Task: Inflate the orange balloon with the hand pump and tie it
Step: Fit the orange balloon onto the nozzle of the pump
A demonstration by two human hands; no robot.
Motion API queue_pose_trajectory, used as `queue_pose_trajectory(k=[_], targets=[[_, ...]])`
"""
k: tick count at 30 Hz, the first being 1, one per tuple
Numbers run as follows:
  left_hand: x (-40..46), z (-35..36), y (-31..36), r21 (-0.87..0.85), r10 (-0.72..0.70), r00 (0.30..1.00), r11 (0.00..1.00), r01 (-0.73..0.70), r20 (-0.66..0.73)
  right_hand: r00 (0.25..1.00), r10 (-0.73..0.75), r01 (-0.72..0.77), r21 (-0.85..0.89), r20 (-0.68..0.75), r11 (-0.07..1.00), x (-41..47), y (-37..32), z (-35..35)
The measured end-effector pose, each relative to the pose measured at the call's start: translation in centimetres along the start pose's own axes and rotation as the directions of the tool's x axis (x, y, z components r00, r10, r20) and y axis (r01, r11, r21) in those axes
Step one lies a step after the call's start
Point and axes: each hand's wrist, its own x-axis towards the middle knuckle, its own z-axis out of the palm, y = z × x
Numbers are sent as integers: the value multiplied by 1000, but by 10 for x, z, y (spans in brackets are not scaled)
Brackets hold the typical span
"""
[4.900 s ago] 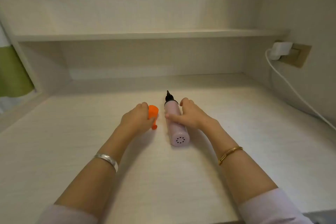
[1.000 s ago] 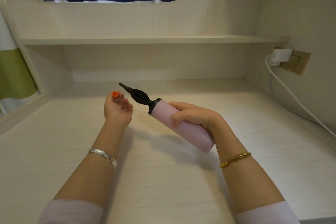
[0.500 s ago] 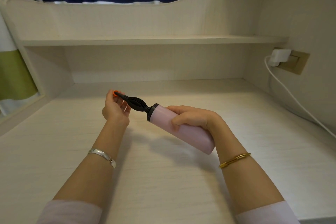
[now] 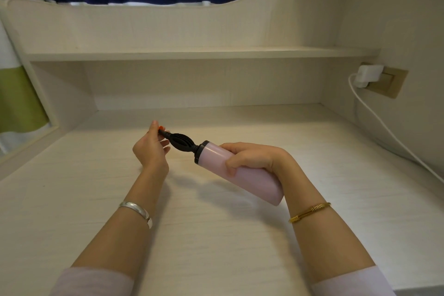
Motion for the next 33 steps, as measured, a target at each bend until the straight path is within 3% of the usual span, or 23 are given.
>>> queue_pose_trajectory(k=[20,33], targets=[[-14,1,-17,138,80,996,987,-83,25,999,9,-12,-50,-42,999,4,-1,2],[-8,2,-20,139,7,1000,990,-11,30,999,26,-26,-18,-34,999,4,3,3]])
